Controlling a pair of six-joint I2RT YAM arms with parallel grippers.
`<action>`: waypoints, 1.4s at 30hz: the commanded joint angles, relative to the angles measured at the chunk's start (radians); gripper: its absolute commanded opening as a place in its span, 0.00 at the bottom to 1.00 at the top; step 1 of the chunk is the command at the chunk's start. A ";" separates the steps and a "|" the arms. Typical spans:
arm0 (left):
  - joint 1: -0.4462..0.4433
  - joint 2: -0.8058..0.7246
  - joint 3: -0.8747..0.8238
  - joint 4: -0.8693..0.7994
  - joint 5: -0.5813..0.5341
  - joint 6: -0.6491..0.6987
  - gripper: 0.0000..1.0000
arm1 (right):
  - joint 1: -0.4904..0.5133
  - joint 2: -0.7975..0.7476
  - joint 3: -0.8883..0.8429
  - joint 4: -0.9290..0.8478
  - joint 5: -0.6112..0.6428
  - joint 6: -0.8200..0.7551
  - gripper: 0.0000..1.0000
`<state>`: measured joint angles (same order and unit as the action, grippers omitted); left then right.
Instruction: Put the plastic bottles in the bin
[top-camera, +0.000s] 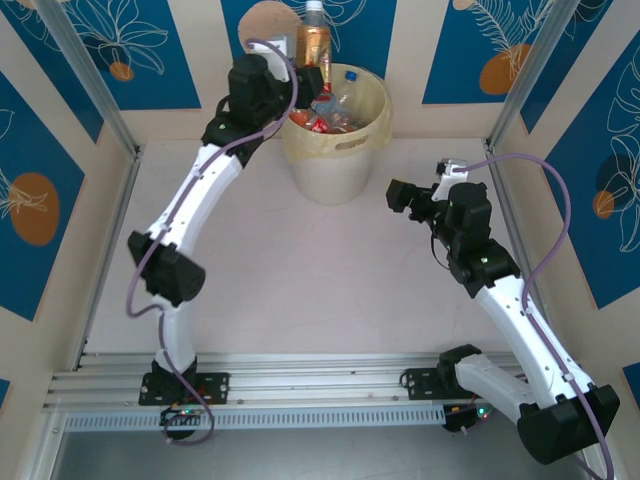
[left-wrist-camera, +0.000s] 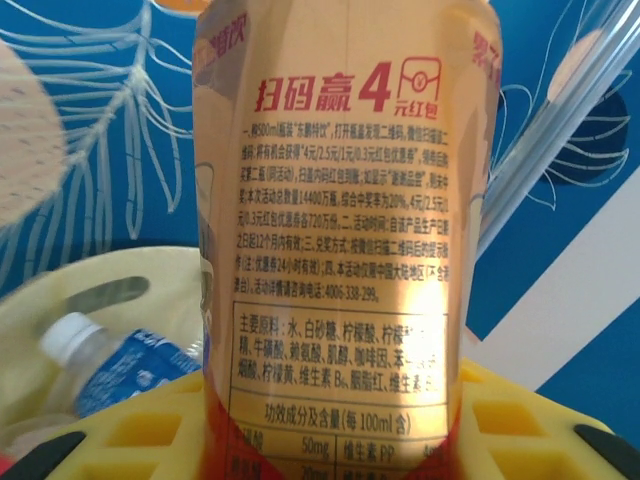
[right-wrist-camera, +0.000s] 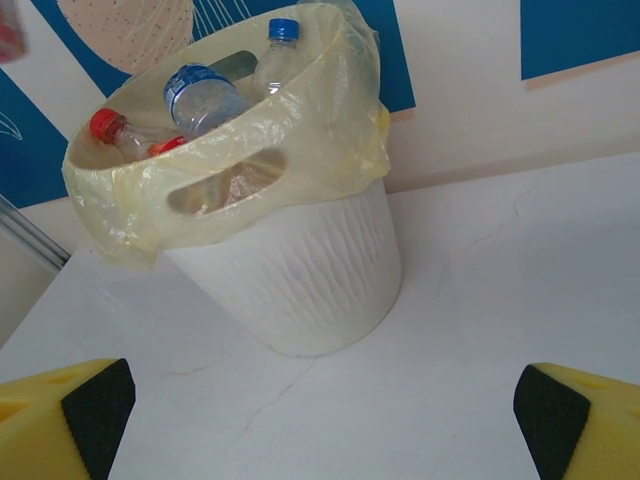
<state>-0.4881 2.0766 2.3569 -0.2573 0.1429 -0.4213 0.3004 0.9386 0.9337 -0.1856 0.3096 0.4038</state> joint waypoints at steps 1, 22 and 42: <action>-0.022 0.134 0.248 -0.166 0.106 -0.039 0.30 | -0.006 -0.010 0.004 0.028 -0.011 0.023 0.99; -0.086 0.532 0.803 -0.348 0.097 -0.282 0.97 | -0.037 0.012 0.001 -0.011 -0.011 0.012 0.99; -0.034 0.300 0.735 -0.580 0.268 -0.194 1.00 | -0.127 0.282 0.215 0.087 -0.232 0.069 0.99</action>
<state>-0.5396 2.4645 3.0970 -0.7696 0.3714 -0.6617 0.1802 1.1687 1.0527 -0.1280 0.1432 0.4450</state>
